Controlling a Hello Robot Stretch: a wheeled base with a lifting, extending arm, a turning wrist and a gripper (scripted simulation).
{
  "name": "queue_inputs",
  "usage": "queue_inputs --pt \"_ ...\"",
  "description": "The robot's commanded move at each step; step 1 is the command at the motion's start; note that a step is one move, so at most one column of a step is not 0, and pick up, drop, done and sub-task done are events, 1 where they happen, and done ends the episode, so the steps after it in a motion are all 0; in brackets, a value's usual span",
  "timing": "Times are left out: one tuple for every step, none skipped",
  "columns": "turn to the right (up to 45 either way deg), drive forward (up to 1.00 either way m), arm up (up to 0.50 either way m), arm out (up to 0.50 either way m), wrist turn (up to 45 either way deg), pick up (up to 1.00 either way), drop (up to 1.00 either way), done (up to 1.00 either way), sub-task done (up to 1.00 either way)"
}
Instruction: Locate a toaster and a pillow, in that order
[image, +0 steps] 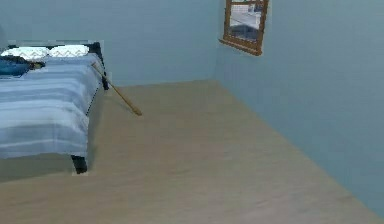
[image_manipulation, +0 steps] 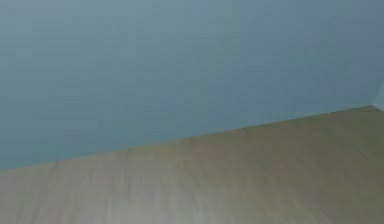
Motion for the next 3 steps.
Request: queue_inputs --pt "0.0 1.00 0.00 0.00 0.0 0.00 0.00 0.00 0.00" --pt "0.0 1.00 0.00 0.00 0.0 0.00 0.00 0.00 0.00" --pt "3.0 0.00 0.00 0.00 0.0 0.00 0.00 0.00 0.00"
